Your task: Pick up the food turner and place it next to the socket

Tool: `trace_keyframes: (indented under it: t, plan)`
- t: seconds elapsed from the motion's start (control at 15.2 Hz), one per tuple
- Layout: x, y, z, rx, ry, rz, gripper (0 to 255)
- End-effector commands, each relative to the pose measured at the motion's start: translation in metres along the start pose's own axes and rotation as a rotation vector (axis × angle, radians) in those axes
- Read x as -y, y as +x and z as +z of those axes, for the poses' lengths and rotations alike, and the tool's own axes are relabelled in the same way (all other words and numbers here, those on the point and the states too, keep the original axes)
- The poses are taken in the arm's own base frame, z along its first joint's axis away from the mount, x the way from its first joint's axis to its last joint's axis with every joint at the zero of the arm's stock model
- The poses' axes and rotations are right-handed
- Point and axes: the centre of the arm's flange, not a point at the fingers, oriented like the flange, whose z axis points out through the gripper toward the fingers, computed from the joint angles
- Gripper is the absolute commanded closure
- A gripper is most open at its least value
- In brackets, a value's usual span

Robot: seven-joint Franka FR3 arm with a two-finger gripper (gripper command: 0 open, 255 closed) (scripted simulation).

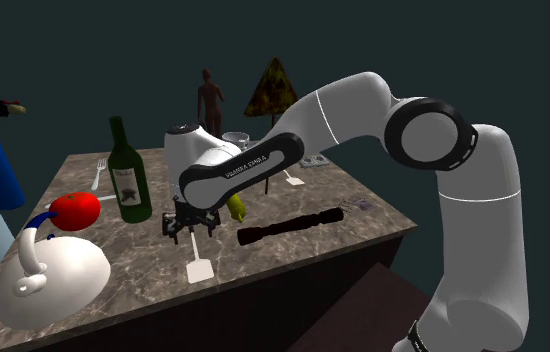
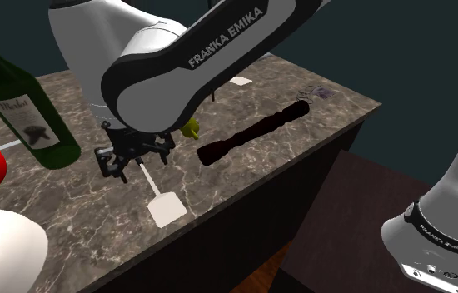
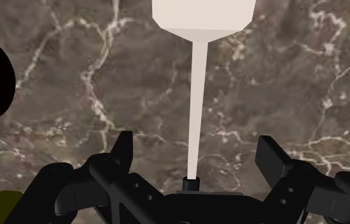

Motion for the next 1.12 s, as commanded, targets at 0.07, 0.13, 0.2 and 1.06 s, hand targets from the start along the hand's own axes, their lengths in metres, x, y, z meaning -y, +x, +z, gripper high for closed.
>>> trace_keyframes:
  t: [0.07,0.13,0.2,1.06]
  plan:
    - [0.000,0.000,0.000,0.000,0.000,0.000,0]
    - [0.000,0.000,0.000,0.000,0.000,0.000,0]
    - [0.000,0.000,0.000,0.000,0.000,0.000,255]
    - [0.000,0.001,-0.021,0.000,0.000,0.000,255]
